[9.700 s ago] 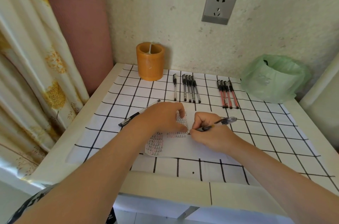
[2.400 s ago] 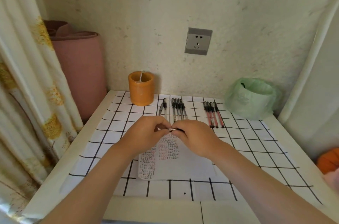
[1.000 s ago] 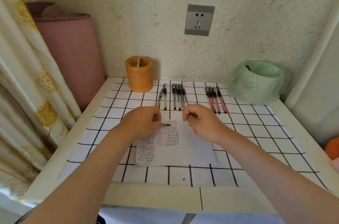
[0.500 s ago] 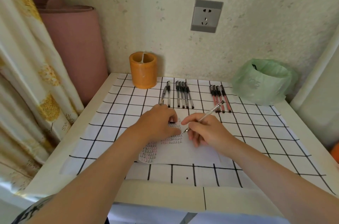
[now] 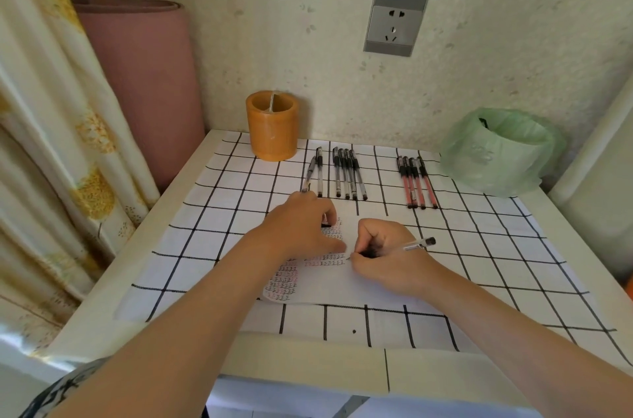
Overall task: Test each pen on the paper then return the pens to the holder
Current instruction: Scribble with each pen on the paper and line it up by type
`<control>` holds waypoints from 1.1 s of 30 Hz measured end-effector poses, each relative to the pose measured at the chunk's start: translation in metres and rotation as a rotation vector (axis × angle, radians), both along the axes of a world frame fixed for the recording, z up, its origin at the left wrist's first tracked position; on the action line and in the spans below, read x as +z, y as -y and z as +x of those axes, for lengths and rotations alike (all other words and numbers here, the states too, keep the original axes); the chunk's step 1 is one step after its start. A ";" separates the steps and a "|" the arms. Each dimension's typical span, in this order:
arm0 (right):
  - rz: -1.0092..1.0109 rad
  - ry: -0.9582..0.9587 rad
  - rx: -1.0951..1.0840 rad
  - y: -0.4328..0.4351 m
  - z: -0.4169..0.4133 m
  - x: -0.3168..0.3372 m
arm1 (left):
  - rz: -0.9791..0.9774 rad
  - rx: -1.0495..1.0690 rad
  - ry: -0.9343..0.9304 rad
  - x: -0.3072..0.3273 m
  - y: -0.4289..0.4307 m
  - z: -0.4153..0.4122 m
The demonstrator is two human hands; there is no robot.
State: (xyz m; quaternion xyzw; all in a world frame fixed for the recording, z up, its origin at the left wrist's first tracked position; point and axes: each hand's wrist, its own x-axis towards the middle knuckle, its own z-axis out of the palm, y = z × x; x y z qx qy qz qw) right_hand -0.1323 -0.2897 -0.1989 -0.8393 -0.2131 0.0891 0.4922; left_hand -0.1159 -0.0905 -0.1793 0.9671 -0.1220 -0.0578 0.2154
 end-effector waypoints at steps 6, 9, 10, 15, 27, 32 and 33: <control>-0.001 0.002 0.009 -0.001 0.001 -0.002 | -0.004 0.012 -0.012 0.000 0.001 0.000; -0.021 0.011 0.018 -0.003 0.002 -0.002 | -0.003 0.018 -0.010 0.000 0.002 0.000; -0.032 0.014 0.020 -0.003 0.002 -0.001 | -0.002 0.021 -0.012 0.000 0.003 0.000; -0.055 0.009 0.020 -0.005 0.001 0.000 | -0.008 0.030 -0.004 -0.001 0.003 -0.001; -0.054 0.033 0.016 -0.003 -0.002 -0.002 | -0.011 0.034 0.001 -0.002 0.003 -0.002; -0.034 0.032 0.013 -0.002 -0.002 -0.002 | -0.011 0.039 0.007 -0.003 0.003 -0.002; -0.036 0.035 0.006 -0.003 -0.002 -0.002 | -0.009 0.038 0.006 -0.003 0.003 -0.001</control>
